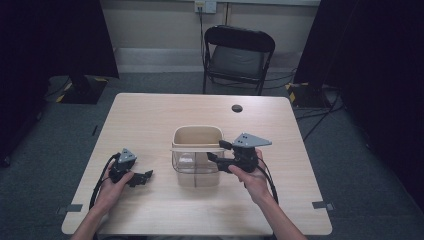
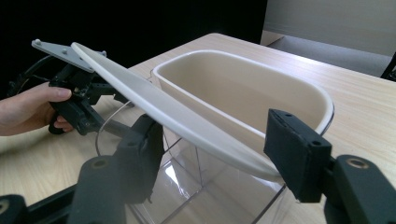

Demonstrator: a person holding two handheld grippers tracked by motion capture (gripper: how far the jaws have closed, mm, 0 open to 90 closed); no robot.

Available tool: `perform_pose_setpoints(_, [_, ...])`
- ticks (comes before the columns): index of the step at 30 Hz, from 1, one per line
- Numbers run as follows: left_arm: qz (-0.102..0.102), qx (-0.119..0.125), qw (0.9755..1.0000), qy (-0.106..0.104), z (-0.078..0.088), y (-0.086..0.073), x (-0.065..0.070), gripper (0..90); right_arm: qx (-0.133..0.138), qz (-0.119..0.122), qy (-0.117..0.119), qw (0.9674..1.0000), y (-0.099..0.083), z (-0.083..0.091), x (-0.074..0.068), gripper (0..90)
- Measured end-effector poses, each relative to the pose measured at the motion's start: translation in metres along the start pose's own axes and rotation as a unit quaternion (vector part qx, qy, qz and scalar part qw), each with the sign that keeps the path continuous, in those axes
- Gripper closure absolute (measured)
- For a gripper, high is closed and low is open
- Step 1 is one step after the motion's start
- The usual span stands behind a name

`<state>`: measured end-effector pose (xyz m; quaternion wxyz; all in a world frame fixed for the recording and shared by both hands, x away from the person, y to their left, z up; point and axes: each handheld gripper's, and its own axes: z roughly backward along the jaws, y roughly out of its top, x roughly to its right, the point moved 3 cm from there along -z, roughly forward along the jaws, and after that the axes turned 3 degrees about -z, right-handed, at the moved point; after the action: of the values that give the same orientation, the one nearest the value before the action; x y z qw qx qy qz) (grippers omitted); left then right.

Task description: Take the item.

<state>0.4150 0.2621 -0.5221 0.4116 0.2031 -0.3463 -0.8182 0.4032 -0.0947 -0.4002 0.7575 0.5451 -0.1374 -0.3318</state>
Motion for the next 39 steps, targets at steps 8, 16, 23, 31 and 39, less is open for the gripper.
perform_pose_setpoints(8, [0.0, 0.0, 1.0, 0.0, 0.0, 0.0, 0.0, 12.5, 0.005, -0.003, 0.005, 1.0, 0.006, 0.0, 0.001, 40.4])
perform_pose_setpoints(16, [0.0, 0.0, 1.0, 0.0, 0.0, 0.0, 0.0, 12.5, 0.01, -0.005, 0.006, 0.9999, 0.008, 0.0, 0.002, 41.9])
perform_pose_setpoints(23, [0.0, 0.0, 1.0, 0.0, 0.0, 0.0, 0.0, 12.5, 0.011, -0.009, 0.004, 0.9999, 0.012, 0.0, 0.004, 44.2])
perform_pose_setpoints(31, [0.002, 0.0, 1.0, 0.0, 0.0, 0.0, 0.0, 12.6, 0.01, -0.022, -0.004, 0.9997, 0.015, -0.001, 0.007, 45.2])
perform_pose_setpoints(39, [0.002, 0.0, 1.0, 0.0, 0.0, 0.0, 0.0, 12.6, 0.012, -0.023, -0.004, 0.9997, 0.016, -0.002, 0.008, 46.1])
